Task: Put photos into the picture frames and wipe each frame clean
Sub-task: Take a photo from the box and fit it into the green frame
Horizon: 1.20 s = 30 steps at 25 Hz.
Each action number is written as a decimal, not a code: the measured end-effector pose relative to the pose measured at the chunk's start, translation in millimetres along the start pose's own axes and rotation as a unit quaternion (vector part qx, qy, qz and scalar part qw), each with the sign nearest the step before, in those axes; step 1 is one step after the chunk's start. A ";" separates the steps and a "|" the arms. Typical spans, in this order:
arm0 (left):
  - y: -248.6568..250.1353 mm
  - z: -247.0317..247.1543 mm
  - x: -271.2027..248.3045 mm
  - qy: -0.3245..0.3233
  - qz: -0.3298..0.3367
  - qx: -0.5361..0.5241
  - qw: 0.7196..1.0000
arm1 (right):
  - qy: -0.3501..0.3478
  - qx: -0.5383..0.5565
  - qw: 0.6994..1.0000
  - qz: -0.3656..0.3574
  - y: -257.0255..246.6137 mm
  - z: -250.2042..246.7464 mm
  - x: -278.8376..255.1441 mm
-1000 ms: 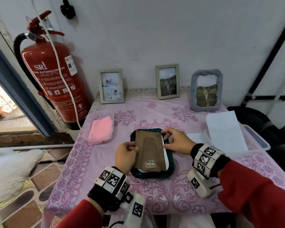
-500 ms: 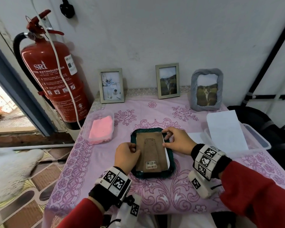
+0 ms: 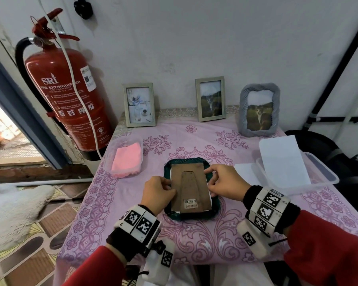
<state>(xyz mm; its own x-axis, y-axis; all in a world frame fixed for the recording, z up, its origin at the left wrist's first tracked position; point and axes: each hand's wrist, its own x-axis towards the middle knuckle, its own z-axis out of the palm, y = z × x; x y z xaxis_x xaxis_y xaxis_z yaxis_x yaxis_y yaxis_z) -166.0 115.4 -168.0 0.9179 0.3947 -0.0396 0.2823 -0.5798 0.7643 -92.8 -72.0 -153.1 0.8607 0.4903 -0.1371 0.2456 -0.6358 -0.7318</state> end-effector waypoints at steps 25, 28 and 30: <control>3.9 3.0 29.8 -0.020 -0.005 -0.140 0.990 | 0.048 -0.010 0.999 0.000 0.0 -2.5 25.5; 5.6 2.0 29.5 -0.037 -0.008 -0.149 0.988 | 0.045 -0.007 0.999 0.003 -4.0 -3.7 21.4; 5.2 0.5 27.3 -0.039 -0.001 -0.144 0.989 | 0.051 -0.014 0.999 0.006 -6.4 -6.1 17.3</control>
<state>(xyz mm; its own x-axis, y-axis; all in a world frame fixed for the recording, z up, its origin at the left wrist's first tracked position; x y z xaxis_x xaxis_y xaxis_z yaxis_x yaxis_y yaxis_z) -139.3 122.8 -165.4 0.9393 0.3334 -0.0813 0.2028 -0.3481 0.9153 -76.7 -63.1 -146.6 0.9043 0.4200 -0.0763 0.2459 -0.6586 -0.7112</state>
